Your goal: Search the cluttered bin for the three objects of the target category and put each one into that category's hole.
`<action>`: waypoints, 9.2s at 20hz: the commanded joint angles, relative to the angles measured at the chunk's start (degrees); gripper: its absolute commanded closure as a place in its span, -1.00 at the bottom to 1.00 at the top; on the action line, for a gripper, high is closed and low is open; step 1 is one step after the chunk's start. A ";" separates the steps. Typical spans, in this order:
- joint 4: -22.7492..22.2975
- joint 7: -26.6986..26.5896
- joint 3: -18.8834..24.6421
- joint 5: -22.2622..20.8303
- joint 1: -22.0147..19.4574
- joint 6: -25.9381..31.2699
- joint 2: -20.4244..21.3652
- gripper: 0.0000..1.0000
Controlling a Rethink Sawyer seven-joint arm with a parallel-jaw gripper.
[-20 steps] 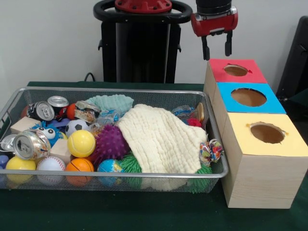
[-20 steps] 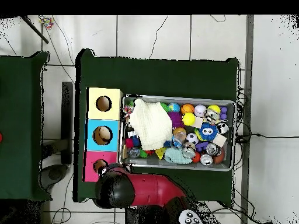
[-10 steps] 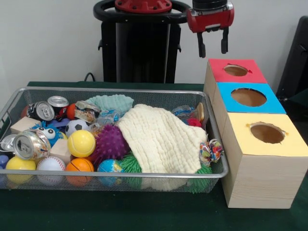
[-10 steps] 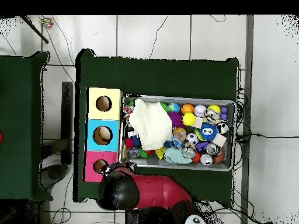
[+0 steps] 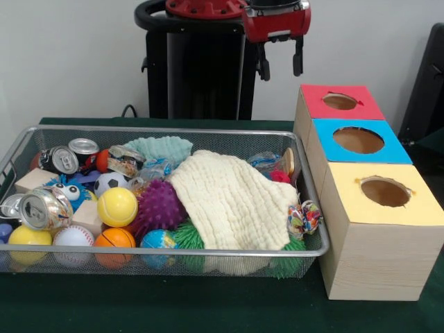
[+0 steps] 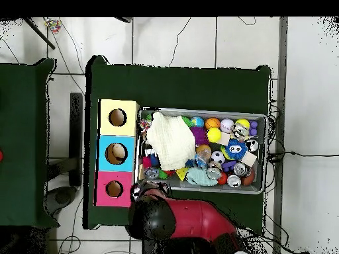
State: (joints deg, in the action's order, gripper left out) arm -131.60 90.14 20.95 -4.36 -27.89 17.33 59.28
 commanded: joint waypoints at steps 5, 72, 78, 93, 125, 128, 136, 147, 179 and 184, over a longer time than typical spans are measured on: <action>4.69 2.80 -3.43 -8.89 2.85 4.03 -6.18 -1.00; 40.34 1.59 -1.08 -11.73 9.40 18.75 -25.07 -1.00; 48.54 -1.20 -0.95 -11.59 9.22 25.10 -28.32 -1.00; 59.85 -2.05 -2.81 -13.57 3.00 25.40 -36.92 -1.00; 38.24 12.42 -14.29 -13.72 21.10 -5.40 -41.06 -1.00; 37.86 11.77 -14.95 -14.60 20.80 -8.25 -42.22 -1.00; 32.35 13.94 -20.54 -15.34 20.39 -17.46 -45.62 -1.00; 22.92 8.56 -19.25 -21.85 12.27 -26.54 -48.11 -1.00; 21.41 3.51 -23.91 -34.51 14.61 -30.02 -48.29 -1.00; 21.72 3.09 -23.88 -35.45 14.35 -29.08 -47.44 -1.00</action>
State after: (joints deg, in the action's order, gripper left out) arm -100.28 90.75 -2.27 -31.32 -11.94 -27.58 21.30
